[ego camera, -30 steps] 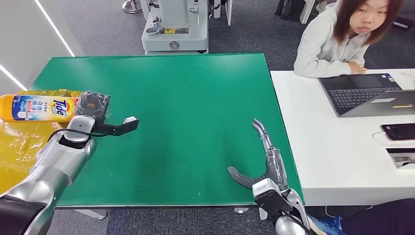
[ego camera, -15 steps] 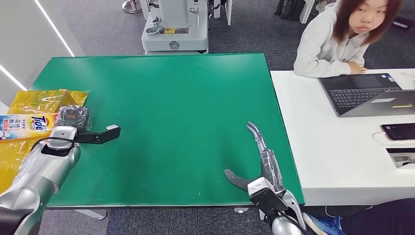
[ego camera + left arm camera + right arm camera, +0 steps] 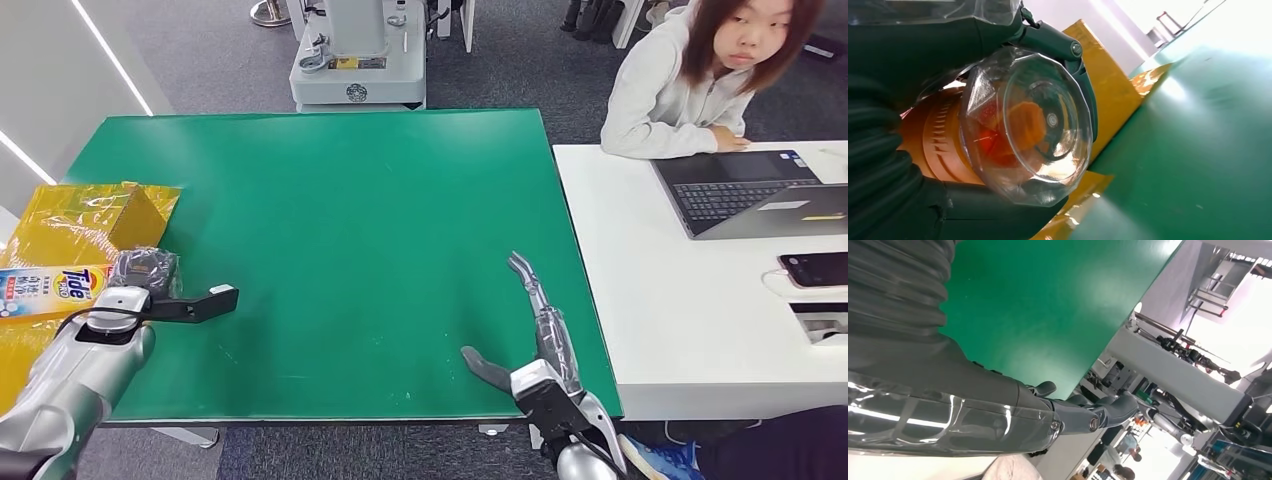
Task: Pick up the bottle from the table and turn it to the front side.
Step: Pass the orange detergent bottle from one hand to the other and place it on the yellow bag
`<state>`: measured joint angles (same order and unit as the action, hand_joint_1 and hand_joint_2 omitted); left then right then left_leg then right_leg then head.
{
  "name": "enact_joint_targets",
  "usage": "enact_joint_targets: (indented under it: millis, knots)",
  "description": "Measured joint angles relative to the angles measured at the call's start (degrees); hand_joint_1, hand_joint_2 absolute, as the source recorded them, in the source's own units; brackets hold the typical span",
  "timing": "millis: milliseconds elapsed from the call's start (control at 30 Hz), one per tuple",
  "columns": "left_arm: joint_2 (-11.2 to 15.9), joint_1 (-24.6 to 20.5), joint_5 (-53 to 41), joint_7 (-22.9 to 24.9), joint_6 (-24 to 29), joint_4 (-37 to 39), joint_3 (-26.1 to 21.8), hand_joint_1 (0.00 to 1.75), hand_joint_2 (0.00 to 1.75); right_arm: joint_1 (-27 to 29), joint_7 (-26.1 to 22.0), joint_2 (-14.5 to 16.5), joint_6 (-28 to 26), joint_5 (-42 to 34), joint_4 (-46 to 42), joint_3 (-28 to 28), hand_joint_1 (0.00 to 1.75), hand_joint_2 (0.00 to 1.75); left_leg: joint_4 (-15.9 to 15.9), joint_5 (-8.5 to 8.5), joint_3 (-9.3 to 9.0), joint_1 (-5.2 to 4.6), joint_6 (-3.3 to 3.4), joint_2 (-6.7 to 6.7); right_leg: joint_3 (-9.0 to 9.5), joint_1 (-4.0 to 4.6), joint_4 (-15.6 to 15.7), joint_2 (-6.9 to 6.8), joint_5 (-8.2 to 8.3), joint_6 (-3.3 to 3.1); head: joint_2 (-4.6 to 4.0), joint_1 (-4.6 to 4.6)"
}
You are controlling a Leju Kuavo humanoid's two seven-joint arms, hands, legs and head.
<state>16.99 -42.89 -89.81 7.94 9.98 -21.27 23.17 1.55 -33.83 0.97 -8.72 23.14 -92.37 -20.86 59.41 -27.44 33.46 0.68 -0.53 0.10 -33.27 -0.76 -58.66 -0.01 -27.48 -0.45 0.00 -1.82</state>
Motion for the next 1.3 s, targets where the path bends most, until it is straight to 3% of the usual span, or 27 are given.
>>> enact_joint_targets:
  millis: [433,1100,1133,1233,1267,1300]
  knots:
    - [-2.4,-0.4,2.1,-11.2,1.4,1.7,0.6,1.75,1.75,0.6,-1.2,-0.6,-3.4,-2.9,0.9,1.0,0.0,1.75,0.0,0.0,0.0,0.0,0.0,0.01,-0.02,0.0,0.0,0.01,0.0,0.0,0.0,0.01]
    - [-2.2,-0.7,12.1,-13.1,-2.9,3.8,-8.6,1.71,1.75,2.4,-0.8,-4.2,-7.3,-5.6,0.9,0.2,0.0,1.75,0.0,0.0,0.01,0.0,0.0,0.01,-0.01,0.0,0.0,0.01,0.0,0.0,0.0,0.0]
    - [-2.0,-0.6,12.2,-13.2,-2.8,3.9,-8.9,1.44,1.75,2.5,-0.8,-4.3,-7.4,-5.7,0.9,0.1,0.0,1.75,0.0,0.0,0.01,0.0,0.0,0.01,-0.01,0.0,0.0,0.01,0.0,0.0,0.0,0.01]
    - [-1.8,-0.2,12.4,-13.6,-2.5,4.0,-9.6,0.26,1.75,2.5,-0.7,-4.5,-7.4,-5.7,0.5,0.0,0.0,1.75,0.0,0.0,0.01,0.0,0.0,0.0,-0.01,0.0,0.0,0.0,0.0,0.0,0.0,0.01]
    - [-1.7,0.0,12.4,-13.7,-2.4,4.1,-9.7,0.12,1.75,2.6,-0.6,-4.6,-7.4,-5.7,0.4,0.0,0.0,1.75,0.0,0.0,0.01,0.0,0.0,0.0,-0.01,0.0,0.0,0.0,0.0,0.0,0.0,0.0]
    - [-1.7,0.1,12.5,-13.8,-2.3,4.2,-9.9,0.09,1.75,2.6,-0.6,-4.6,-7.4,-5.7,0.4,-0.1,0.0,1.75,0.0,0.0,0.01,0.0,0.0,0.0,-0.01,0.0,0.0,0.0,0.0,0.0,0.0,0.0]
